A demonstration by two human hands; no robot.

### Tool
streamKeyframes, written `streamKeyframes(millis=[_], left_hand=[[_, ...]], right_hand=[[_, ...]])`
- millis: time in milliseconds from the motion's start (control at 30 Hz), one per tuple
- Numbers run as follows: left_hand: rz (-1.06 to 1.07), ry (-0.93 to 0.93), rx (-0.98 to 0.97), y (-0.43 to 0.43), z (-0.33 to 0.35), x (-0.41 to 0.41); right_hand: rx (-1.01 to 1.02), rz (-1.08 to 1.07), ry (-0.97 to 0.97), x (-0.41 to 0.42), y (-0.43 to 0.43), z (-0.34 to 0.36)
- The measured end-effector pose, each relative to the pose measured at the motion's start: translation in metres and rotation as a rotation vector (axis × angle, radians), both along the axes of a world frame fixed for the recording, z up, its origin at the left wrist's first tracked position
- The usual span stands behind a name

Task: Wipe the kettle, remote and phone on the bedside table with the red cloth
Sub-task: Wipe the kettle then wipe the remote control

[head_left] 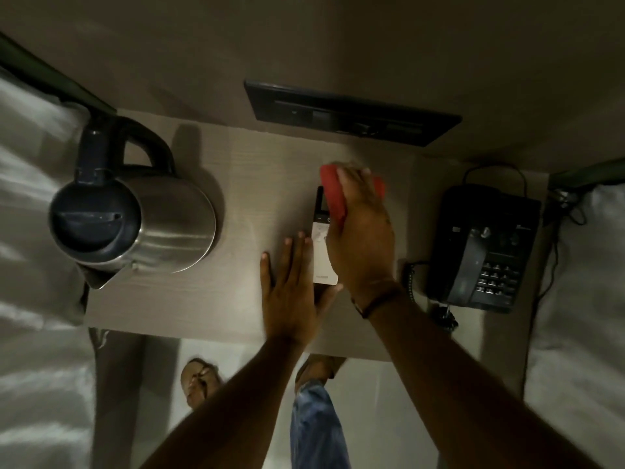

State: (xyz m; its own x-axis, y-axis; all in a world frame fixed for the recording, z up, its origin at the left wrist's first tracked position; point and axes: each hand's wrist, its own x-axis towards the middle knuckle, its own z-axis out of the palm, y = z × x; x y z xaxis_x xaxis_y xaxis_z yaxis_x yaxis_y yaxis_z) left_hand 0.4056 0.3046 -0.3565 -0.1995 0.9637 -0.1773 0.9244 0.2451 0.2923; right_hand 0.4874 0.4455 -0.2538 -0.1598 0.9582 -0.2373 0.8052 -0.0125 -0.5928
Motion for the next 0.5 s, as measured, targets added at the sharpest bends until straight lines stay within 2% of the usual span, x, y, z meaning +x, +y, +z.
streamKeyframes(millis=[67, 133, 233, 333, 433, 500], left_hand=[[-0.010, 0.003, -0.001, -0.001, -0.002, 0.000], [-0.009, 0.006, -0.001, -0.002, -0.005, 0.000], [-0.008, 0.043, -0.015, -0.001, -0.009, 0.000], [-0.041, 0.064, -0.031, 0.000, -0.009, 0.002], [-0.046, 0.067, -0.030, 0.001, -0.006, 0.002], [-0.046, 0.054, -0.051, 0.001, -0.003, 0.000]], right_hand=[[-0.063, 0.194, -0.182, -0.006, 0.003, -0.016], [-0.058, 0.307, -0.263, -0.005, -0.010, -0.032], [0.036, 0.325, -0.208, 0.006, -0.030, -0.045], [0.044, 0.313, -0.174, 0.015, -0.050, -0.044], [-0.057, 0.310, -0.128, 0.017, -0.060, -0.034], [-0.217, 0.244, 0.020, 0.021, -0.058, -0.021]])
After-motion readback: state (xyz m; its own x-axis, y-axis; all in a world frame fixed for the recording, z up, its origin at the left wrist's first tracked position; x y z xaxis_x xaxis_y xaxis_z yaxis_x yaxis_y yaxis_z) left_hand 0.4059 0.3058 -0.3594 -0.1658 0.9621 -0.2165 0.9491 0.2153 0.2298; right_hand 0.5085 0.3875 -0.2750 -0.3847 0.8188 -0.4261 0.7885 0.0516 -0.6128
